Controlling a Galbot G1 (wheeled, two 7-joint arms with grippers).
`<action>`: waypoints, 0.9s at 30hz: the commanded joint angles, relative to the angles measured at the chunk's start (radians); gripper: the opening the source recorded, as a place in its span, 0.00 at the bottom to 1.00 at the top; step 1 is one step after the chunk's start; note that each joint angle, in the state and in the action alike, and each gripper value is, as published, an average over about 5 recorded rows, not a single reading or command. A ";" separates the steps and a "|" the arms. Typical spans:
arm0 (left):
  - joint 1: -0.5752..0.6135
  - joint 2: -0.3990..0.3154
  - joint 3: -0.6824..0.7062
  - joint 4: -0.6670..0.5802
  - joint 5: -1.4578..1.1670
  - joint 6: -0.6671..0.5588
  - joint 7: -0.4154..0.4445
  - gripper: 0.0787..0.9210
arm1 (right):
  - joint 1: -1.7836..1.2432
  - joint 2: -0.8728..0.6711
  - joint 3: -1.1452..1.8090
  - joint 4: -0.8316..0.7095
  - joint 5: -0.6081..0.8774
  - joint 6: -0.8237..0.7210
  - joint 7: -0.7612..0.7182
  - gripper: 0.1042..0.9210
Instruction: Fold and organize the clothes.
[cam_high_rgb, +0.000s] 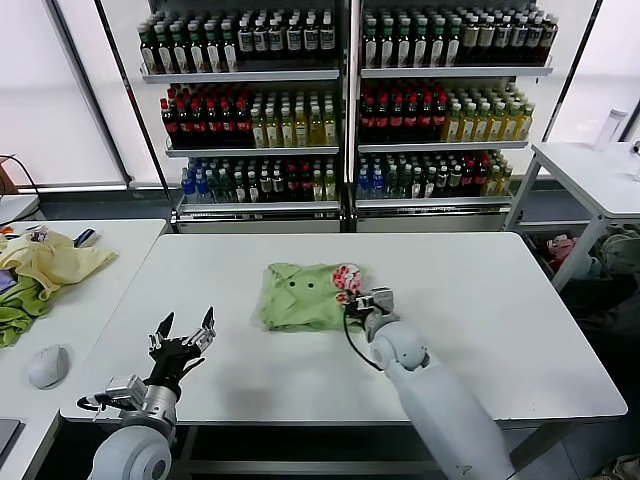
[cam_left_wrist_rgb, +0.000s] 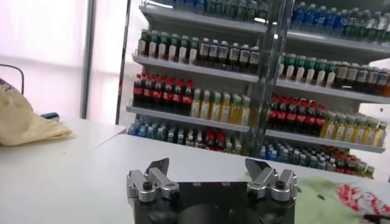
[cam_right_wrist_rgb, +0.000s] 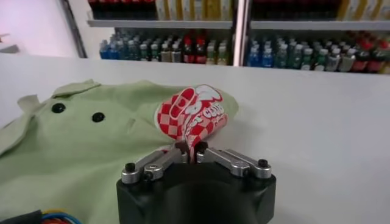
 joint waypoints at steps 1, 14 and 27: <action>0.015 -0.001 0.003 -0.006 0.012 0.000 0.002 0.88 | 0.089 -0.151 0.069 -0.046 -0.137 -0.001 -0.197 0.05; 0.024 -0.022 0.035 -0.032 0.079 -0.020 0.020 0.88 | -0.184 -0.192 0.215 0.184 -0.267 0.406 -0.094 0.44; 0.073 -0.054 0.055 -0.106 0.169 -0.055 0.042 0.88 | -0.664 -0.214 0.482 0.620 -0.281 0.400 -0.113 0.86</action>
